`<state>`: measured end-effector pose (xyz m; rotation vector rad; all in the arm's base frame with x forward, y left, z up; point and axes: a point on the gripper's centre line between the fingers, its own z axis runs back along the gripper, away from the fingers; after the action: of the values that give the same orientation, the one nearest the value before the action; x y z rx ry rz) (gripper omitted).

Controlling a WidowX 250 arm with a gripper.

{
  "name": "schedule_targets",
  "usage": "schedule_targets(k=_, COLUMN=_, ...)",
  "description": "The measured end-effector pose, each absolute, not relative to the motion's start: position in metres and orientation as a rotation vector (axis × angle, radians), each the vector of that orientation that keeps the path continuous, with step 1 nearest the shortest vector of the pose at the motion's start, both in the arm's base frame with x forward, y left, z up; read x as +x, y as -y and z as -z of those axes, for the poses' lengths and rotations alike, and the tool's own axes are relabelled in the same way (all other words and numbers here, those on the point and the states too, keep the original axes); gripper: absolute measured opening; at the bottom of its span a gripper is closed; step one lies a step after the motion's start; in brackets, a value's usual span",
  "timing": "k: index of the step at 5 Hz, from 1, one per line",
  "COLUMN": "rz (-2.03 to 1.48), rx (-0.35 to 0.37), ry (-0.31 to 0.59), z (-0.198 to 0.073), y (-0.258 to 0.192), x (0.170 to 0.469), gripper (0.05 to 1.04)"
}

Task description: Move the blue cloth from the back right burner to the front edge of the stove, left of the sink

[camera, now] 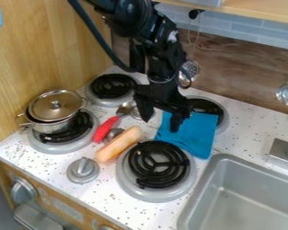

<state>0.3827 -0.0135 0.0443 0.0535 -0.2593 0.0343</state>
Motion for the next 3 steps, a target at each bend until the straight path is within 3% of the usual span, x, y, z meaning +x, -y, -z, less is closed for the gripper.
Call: schedule_targets(k=3, rz=-0.036, rx=0.089, ry=0.236, z=-0.026, y=0.030, x=0.412, gripper=1.001)
